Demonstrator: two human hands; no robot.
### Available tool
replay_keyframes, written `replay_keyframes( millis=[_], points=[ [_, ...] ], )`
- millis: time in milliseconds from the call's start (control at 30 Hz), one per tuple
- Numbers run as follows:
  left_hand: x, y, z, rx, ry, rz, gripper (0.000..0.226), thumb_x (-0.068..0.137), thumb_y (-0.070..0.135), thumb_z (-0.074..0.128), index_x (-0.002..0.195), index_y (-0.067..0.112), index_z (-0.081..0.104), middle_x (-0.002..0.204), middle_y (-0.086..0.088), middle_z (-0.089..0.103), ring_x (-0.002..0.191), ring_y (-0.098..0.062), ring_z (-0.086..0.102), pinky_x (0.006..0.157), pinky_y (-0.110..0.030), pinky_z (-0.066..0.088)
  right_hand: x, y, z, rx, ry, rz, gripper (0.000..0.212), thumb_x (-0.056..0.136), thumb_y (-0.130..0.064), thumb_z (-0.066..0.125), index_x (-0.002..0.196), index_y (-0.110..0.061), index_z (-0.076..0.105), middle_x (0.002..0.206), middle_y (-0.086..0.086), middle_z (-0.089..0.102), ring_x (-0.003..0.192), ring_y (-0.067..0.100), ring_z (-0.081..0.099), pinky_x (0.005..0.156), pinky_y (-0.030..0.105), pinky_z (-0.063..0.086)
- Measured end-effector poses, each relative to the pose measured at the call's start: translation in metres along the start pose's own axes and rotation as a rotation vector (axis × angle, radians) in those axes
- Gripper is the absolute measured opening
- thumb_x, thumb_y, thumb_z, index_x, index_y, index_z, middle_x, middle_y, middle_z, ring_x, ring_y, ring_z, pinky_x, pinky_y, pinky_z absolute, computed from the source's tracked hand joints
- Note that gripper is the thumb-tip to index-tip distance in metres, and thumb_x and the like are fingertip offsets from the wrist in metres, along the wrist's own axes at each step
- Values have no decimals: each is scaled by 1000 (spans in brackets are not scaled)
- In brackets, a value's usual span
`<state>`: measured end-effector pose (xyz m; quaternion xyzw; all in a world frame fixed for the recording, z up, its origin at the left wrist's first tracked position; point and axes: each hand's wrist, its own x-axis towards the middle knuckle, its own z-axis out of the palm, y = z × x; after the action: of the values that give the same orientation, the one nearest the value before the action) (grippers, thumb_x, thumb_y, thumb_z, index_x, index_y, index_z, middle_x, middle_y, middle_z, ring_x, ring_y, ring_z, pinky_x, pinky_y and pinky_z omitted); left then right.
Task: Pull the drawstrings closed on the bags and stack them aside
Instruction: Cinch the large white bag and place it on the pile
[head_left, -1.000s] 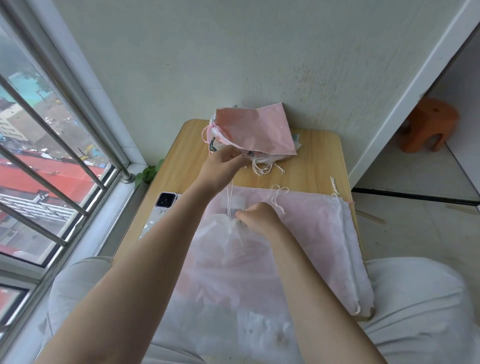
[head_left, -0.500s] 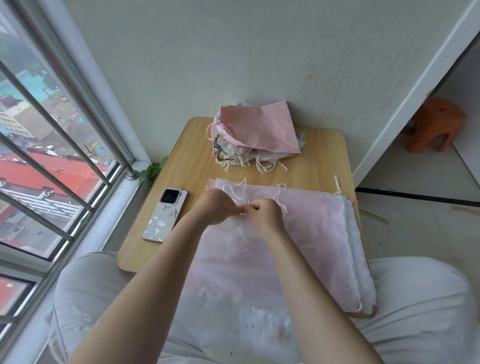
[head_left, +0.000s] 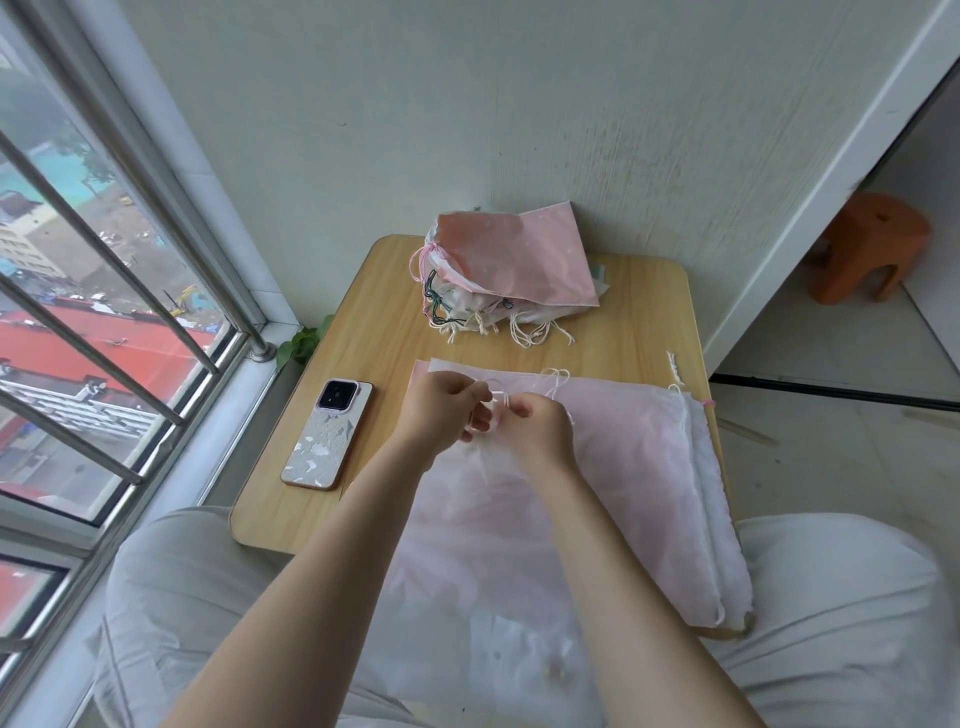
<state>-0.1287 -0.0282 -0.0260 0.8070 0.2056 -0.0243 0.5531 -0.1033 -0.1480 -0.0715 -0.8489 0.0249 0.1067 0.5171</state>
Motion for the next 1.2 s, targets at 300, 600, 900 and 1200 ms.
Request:
replay_keyframes(
  millis=[300, 600, 900, 1200],
  points=[
    [5, 9, -3, 173, -247, -71, 24, 84, 27, 60, 68, 13, 69, 64, 3, 58, 61, -12, 48, 61, -24, 36, 12, -40, -21, 273, -65, -160, 14, 86, -20, 72, 88, -6, 73, 60, -4, 60, 50, 1, 51, 52, 13, 44],
    [12, 9, -18, 51, -285, -79, 34, 96, 25, 55, 94, -5, 71, 64, 0, 59, 62, -15, 44, 49, -20, 31, 21, -51, -35, -198, -357, -57, 52, 98, -53, 41, 75, -12, 62, 66, 2, 58, 56, 19, 52, 59, 28, 41],
    [17, 1, -16, -37, -110, -118, 15, 85, 20, 73, 88, 6, 77, 68, 1, 68, 59, -9, 55, 56, -18, 43, 5, -57, -63, -276, -561, -113, 25, 94, -31, 61, 79, -14, 71, 60, -1, 51, 50, 12, 42, 49, 22, 35],
    [19, 3, -23, 48, -207, -84, 14, 78, 5, 76, 86, 16, 77, 80, -4, 72, 75, -16, 63, 77, -27, 55, -5, -44, -36, -280, -552, -15, 32, 94, -39, 58, 84, -10, 69, 59, 4, 56, 60, 23, 47, 60, 29, 39]
  ],
)
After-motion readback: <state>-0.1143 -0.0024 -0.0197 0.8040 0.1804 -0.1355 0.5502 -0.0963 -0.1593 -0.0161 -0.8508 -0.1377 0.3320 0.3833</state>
